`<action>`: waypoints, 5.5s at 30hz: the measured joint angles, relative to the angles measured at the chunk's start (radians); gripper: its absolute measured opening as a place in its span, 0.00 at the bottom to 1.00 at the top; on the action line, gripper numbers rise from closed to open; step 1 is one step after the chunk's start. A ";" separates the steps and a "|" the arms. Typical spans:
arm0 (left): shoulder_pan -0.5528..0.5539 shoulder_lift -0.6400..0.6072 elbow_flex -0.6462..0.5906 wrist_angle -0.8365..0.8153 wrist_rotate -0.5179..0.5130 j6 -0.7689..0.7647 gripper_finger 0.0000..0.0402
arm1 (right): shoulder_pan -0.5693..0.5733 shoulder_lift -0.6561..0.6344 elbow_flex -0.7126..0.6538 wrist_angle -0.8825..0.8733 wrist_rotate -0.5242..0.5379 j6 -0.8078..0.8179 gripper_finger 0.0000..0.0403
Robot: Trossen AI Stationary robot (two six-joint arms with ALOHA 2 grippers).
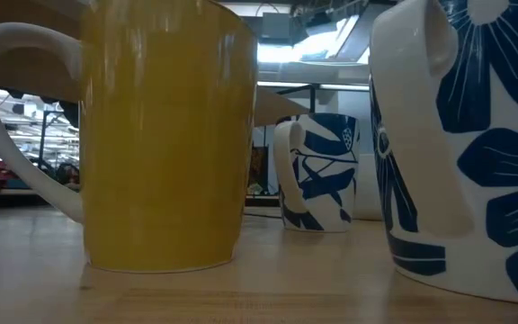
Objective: Place coffee mugs
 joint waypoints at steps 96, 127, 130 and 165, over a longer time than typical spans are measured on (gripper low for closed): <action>-0.088 1.048 1.149 -0.042 0.118 0.088 0.33 | 0.000 0.000 0.002 0.014 0.176 0.342 0.44; -0.608 1.618 1.699 -0.869 -0.044 -0.127 0.57 | 0.000 0.000 0.002 -0.002 -0.001 0.340 0.44; -0.660 1.663 1.699 -0.867 -0.044 -0.166 0.57 | 0.000 0.000 0.002 -0.002 -0.028 0.340 0.44; -0.805 2.003 1.699 -0.799 -0.248 -0.234 0.56 | 0.000 0.000 0.002 -0.016 -0.122 0.344 0.44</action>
